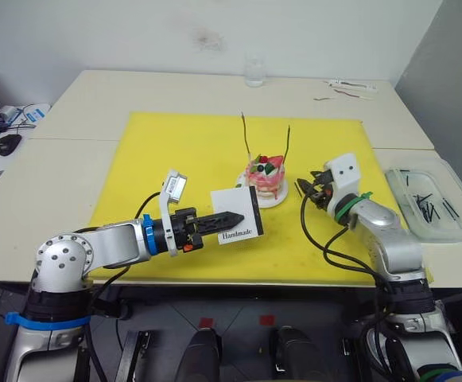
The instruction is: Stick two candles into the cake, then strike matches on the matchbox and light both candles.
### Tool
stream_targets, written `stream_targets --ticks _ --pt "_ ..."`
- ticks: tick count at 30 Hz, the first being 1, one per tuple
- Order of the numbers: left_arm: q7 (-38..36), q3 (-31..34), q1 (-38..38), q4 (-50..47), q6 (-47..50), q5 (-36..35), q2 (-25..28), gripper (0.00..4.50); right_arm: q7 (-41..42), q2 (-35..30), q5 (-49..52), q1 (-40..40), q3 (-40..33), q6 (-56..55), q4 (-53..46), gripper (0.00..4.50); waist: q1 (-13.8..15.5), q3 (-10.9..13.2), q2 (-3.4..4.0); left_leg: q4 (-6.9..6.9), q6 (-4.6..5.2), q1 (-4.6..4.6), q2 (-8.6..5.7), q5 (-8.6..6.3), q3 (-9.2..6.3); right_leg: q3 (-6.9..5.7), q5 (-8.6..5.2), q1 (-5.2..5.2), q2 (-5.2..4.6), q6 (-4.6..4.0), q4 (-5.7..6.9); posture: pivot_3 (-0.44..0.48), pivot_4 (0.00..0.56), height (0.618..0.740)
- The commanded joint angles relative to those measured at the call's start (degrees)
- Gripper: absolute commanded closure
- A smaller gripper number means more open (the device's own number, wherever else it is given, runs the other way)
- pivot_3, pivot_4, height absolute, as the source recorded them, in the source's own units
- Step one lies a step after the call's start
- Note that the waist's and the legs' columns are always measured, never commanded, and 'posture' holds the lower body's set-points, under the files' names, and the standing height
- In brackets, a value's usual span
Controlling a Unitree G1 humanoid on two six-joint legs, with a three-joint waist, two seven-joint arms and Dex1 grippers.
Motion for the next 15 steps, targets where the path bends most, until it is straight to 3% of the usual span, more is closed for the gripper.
stream_targets --ticks 1,15 --pt "0.47 0.58 0.47 -1.65 -2.53 0.60 -1.37 4.50 -5.18 2.05 -2.10 -0.76 -0.08 -2.40 1.99 2.48 -0.02 0.00 0.00 -0.02 0.00 -0.01 0.02 0.00 0.00 0.00 0.00 -0.03 0.02 0.00 0.01 0.000 0.150 0.740" --pt "1.89 0.70 1.12 -3.64 -4.15 0.22 -1.52 4.50 -9.64 6.51 -2.60 -2.02 0.56 -3.05 6.00 2.48 -0.54 0.00 0.00 -0.04 0.01 -0.05 0.03 0.01 -0.01 0.02 0.00 -0.12 0.06 0.00 0.10 0.000 0.150 0.740"
